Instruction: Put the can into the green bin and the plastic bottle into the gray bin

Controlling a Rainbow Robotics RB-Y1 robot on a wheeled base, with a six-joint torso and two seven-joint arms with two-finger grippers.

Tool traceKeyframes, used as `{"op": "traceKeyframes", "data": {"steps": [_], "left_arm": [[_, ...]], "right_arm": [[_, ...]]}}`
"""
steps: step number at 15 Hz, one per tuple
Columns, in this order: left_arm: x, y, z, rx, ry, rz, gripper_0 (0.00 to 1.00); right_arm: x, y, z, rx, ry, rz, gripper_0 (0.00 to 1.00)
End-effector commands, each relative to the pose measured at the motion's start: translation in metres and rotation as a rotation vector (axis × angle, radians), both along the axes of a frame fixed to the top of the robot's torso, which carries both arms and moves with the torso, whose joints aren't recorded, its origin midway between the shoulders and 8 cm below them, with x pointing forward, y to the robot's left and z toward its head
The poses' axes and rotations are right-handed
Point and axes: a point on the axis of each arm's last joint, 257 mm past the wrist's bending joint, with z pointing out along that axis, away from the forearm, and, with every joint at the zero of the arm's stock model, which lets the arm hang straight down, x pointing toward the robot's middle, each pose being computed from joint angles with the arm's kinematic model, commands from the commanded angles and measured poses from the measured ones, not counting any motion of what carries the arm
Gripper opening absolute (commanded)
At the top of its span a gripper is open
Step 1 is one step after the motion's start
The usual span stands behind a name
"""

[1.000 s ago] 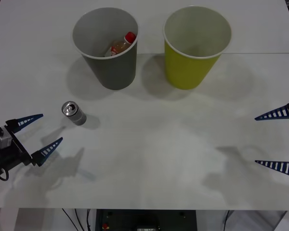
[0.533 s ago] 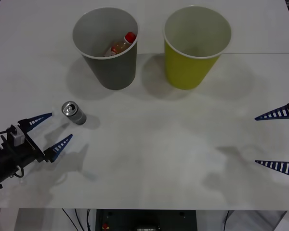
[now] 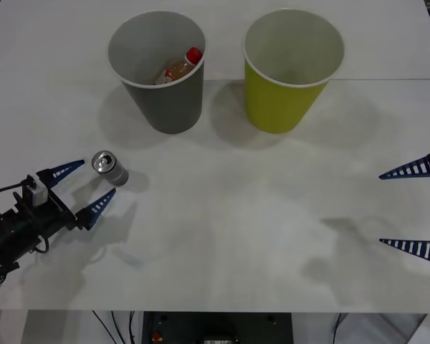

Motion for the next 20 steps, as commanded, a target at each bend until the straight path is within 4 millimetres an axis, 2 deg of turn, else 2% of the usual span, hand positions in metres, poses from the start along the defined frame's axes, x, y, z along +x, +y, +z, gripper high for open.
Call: {"op": "traceKeyframes", "data": {"steps": [1,7,14,15,16,17,20], "left_arm": [[0.010,-0.009,0.002,-0.011,-0.001,0.007,1.00],[0.029,-0.031,0.002,-0.021,0.005,0.018,1.00],[0.037,-0.035,0.000,-0.026,0.011,0.021,1.00],[0.037,-0.035,0.000,-0.026,0.011,0.021,0.58],[0.038,-0.036,0.002,-0.027,0.006,0.017,0.06],[0.037,-0.036,0.002,-0.027,0.005,0.016,0.00],[0.038,-0.037,0.003,-0.029,0.003,0.014,0.00]], "right_arm": [[0.000,0.000,0.000,0.000,0.000,0.000,1.00],[0.000,0.000,0.000,0.000,0.000,0.000,1.00],[0.000,0.000,0.000,0.000,0.000,0.000,1.00],[0.000,0.000,0.000,0.000,0.000,0.000,1.00],[0.000,0.000,0.000,0.000,0.000,0.000,1.00],[0.000,0.000,0.000,0.000,0.000,0.000,1.00],[0.000,0.000,0.000,0.000,0.000,0.000,1.00]]}}
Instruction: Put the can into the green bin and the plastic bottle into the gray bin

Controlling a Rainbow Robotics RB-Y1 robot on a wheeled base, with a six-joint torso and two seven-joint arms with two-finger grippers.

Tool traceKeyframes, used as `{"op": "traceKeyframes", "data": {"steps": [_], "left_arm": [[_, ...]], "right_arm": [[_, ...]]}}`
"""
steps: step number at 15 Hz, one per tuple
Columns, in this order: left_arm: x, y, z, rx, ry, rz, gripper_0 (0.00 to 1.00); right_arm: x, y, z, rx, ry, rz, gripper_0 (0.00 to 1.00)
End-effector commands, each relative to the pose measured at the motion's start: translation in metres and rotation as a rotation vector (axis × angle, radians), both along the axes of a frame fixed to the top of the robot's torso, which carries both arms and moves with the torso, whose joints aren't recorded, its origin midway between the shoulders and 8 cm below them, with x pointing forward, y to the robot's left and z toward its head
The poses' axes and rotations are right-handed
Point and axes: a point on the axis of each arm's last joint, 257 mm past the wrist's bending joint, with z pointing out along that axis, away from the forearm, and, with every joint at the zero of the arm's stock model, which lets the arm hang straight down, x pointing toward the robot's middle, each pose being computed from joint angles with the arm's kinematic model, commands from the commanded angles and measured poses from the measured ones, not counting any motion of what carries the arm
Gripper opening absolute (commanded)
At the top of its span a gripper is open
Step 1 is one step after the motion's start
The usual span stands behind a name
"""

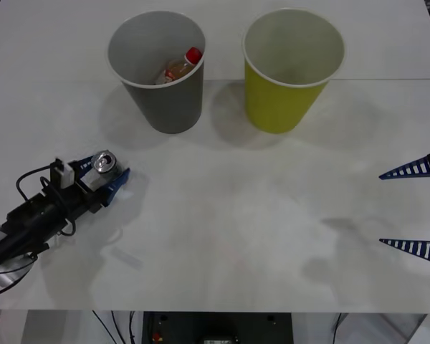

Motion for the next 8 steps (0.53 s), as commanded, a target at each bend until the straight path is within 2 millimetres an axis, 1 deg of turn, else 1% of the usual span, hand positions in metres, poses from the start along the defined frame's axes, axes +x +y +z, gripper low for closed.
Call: {"op": "traceKeyframes", "data": {"steps": [1,4,6,8], "left_arm": [[-0.001,-0.001,0.001,-0.002,-0.002,-0.005,0.00],[-0.001,-0.002,0.001,-0.005,-0.003,-0.007,0.00],[0.000,-0.006,0.008,-0.012,-0.010,-0.020,0.00],[-0.001,-0.004,0.011,0.017,-0.011,-0.036,0.00]], "right_arm": [[0.000,0.000,0.000,0.000,0.000,0.000,1.00],[0.000,0.000,0.000,0.000,0.000,0.000,1.00],[0.000,0.000,0.000,0.000,0.000,0.000,1.00],[0.000,0.000,0.000,0.000,0.000,0.000,1.00]]}}
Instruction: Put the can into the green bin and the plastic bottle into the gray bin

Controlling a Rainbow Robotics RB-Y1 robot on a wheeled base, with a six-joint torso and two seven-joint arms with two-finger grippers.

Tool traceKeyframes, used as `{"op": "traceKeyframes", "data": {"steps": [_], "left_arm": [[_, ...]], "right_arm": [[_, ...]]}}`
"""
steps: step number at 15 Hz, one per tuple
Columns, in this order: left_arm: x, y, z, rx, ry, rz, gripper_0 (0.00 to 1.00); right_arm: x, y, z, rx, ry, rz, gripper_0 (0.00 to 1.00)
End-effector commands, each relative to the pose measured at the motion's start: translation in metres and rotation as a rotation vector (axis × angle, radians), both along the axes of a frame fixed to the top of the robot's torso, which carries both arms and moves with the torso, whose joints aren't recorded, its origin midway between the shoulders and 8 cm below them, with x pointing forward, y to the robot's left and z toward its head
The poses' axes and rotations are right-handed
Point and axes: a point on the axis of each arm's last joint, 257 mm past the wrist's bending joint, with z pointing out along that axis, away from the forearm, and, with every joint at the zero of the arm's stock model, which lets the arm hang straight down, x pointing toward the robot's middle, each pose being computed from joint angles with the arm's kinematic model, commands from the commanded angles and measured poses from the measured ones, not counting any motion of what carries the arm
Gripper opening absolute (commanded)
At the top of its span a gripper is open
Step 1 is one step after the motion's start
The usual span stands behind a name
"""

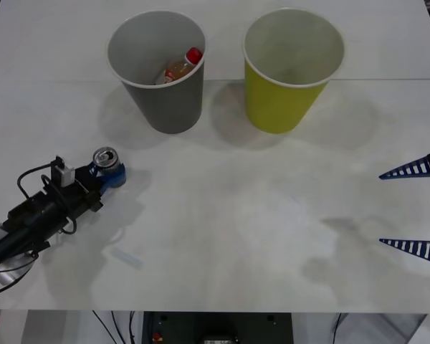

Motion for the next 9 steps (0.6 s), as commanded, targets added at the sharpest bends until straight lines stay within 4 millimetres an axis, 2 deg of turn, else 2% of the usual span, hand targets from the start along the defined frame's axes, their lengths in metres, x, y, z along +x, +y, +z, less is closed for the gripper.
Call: {"op": "traceKeyframes", "data": {"steps": [1,3,5,9], "left_arm": [[0.000,0.005,0.004,0.051,0.002,-0.017,0.00],[-0.001,0.005,0.007,0.103,0.011,-0.015,0.00],[-0.010,0.007,0.011,0.138,0.070,-0.038,0.00],[-0.029,0.024,0.028,0.274,0.142,-0.088,0.00]], "right_arm": [[0.000,0.000,0.000,0.000,0.000,0.000,1.00],[0.000,0.000,0.000,0.000,0.000,0.000,1.00],[0.000,0.000,0.000,0.000,0.000,0.000,1.00],[0.000,0.000,0.000,0.000,0.000,0.000,1.00]]}}
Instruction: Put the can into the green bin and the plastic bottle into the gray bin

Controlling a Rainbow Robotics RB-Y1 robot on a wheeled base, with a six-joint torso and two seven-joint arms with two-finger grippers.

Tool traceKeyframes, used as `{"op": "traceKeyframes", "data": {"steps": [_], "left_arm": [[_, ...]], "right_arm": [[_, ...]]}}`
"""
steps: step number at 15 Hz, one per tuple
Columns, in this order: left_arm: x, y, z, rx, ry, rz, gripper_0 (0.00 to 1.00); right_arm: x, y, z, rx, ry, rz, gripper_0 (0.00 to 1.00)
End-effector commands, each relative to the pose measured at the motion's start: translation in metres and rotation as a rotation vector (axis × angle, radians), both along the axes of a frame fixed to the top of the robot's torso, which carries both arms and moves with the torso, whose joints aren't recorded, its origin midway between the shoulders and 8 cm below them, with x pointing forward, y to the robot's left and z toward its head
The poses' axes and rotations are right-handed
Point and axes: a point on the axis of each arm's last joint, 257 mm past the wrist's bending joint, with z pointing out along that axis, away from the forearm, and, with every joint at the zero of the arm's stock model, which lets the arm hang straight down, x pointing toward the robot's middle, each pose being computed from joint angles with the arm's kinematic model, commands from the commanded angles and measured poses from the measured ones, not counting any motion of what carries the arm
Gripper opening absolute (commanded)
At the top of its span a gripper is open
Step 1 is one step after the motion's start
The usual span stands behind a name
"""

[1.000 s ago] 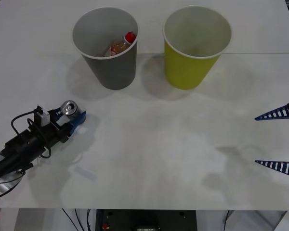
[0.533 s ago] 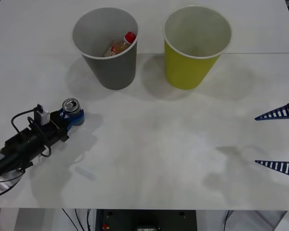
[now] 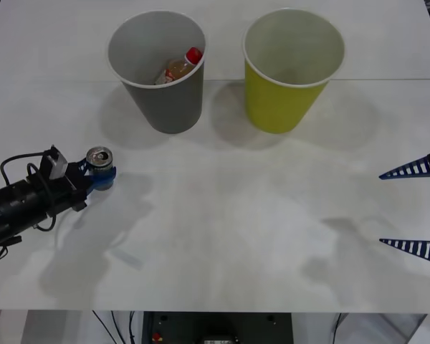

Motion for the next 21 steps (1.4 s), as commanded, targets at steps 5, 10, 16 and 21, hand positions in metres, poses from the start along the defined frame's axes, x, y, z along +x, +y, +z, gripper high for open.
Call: {"op": "traceKeyframes", "data": {"steps": [5,10,16,21], "left_arm": [[-0.020,0.012,0.032,0.196,0.131,-0.052,0.00],[-0.034,0.016,0.068,0.274,0.304,-0.001,0.00],[-0.039,0.011,0.092,0.418,0.389,0.131,0.00],[-0.051,-0.005,0.119,0.545,0.445,0.086,0.00]], "right_arm": [[0.000,0.000,0.000,0.000,0.000,0.000,1.00],[0.000,0.000,0.000,0.000,0.000,0.000,1.00],[0.000,0.000,0.000,0.000,0.000,0.000,1.00],[0.000,0.000,0.000,0.000,0.000,0.000,1.00]]}}
